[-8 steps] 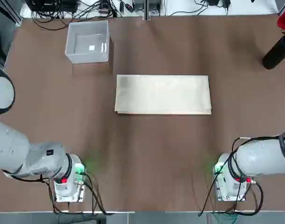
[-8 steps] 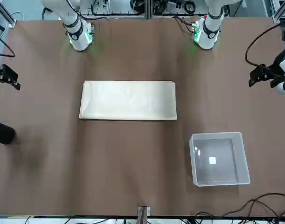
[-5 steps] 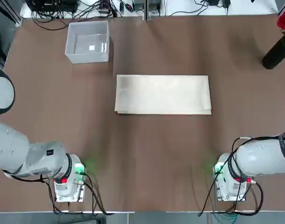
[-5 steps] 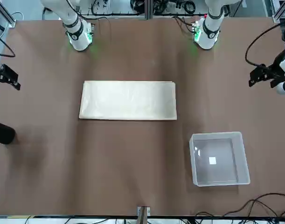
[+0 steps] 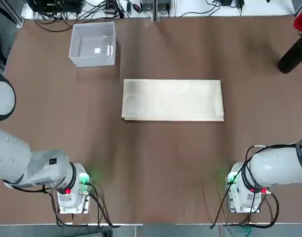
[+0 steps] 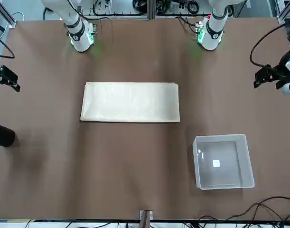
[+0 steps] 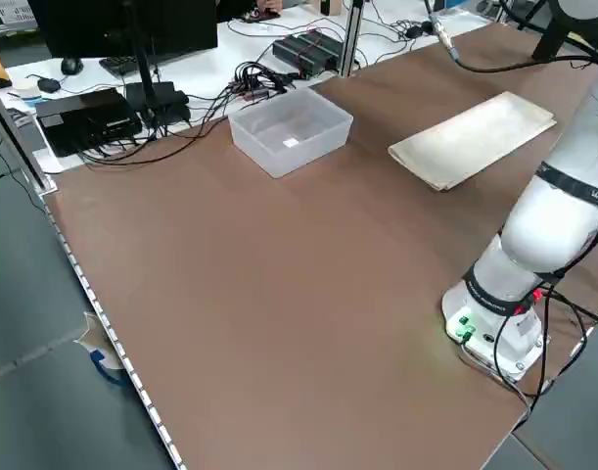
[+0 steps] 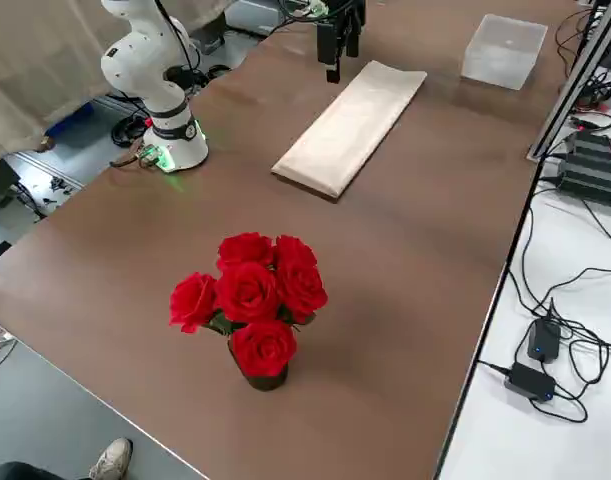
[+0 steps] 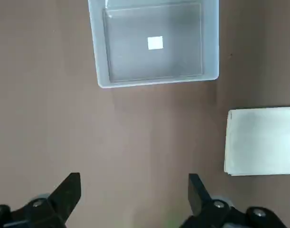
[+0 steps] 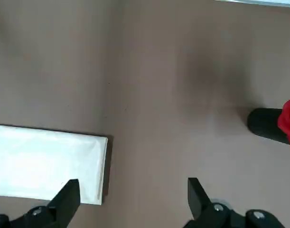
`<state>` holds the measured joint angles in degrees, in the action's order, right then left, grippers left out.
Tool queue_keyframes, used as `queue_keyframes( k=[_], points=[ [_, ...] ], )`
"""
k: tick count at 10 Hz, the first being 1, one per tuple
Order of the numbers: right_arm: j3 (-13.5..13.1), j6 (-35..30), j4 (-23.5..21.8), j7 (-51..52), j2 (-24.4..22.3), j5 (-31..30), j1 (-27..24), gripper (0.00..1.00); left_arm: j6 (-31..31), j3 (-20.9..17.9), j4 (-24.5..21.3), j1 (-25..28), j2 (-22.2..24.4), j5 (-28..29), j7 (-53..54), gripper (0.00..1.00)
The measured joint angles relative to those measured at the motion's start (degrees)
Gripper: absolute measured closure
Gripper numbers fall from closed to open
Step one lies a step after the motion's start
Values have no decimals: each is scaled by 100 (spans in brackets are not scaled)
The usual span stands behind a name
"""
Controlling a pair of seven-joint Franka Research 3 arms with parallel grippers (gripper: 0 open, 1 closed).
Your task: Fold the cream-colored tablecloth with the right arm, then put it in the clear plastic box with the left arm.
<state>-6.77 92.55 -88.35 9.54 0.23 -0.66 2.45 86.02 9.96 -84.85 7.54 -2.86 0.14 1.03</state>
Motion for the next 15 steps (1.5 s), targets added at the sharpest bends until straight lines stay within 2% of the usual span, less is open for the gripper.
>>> queue_keyframes(
  k=[4,7,12,15],
  points=[
    [-2,-27,-28,-9,31,0,-1,0,0,-133,11,-16,0,0,7,0],
    [-11,-3,-131,-20,252,17,-33,0,0,-312,13,-187,0,-3,2,0],
    [-20,15,-372,-14,945,676,-261,0,0,-388,20,-223,0,-5,2,0],
    [-32,-21,-845,-15,1246,1224,-373,0,0,-388,27,-223,0,-5,2,0]
  ],
)
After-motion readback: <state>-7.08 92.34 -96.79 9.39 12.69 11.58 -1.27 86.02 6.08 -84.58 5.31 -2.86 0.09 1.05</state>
